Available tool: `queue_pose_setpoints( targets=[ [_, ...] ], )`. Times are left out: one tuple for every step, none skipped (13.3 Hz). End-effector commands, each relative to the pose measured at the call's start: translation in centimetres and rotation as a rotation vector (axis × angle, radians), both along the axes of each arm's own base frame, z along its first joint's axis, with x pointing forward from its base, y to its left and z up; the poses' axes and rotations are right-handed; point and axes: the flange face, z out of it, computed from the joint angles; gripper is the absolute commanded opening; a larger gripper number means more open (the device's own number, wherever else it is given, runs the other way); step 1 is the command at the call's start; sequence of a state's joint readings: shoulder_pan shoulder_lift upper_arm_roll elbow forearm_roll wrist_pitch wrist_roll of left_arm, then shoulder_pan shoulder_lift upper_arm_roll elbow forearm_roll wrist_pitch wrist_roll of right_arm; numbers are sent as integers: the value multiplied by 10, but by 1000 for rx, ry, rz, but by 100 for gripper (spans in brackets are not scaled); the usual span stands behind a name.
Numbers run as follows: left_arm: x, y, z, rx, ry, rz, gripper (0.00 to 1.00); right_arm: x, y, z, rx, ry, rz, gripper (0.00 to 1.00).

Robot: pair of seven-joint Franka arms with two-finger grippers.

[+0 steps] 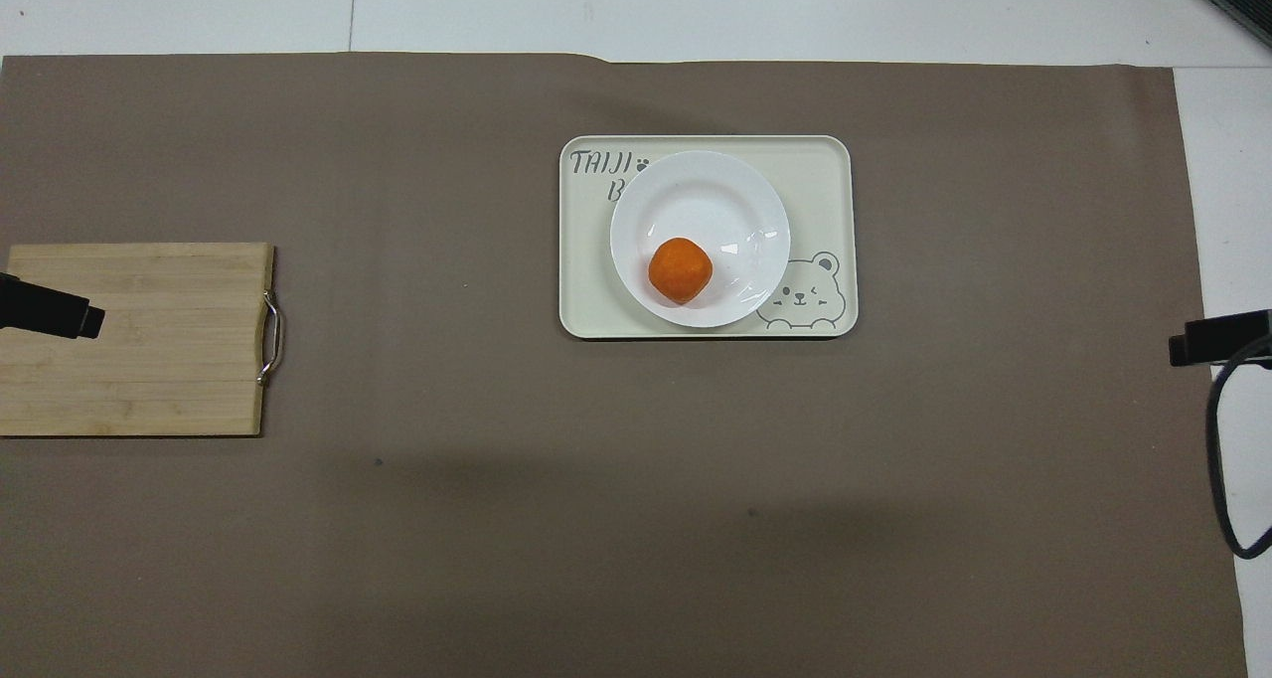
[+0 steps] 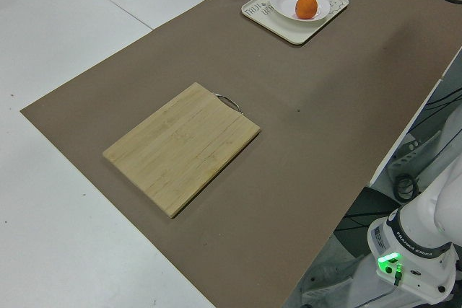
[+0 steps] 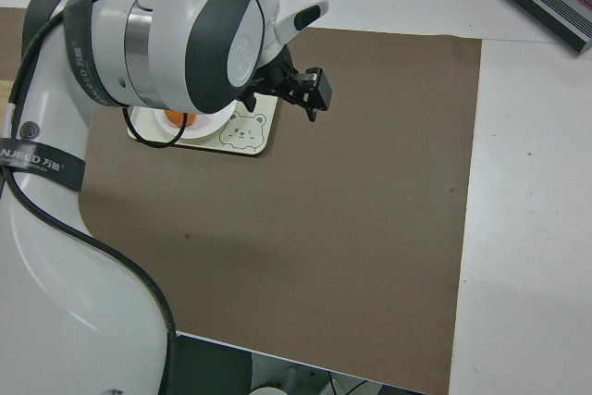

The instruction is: Place orange and plate with both arms

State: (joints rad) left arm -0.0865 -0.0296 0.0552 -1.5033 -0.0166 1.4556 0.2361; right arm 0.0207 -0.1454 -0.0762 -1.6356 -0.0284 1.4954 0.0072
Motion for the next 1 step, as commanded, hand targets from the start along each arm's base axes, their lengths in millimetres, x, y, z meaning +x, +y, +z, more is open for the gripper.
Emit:
queue_pose_setpoints(
  targets=[
    [-1,-1,5,-6,5,6,100,4,-2,6,-1,4,8,100]
  ],
)
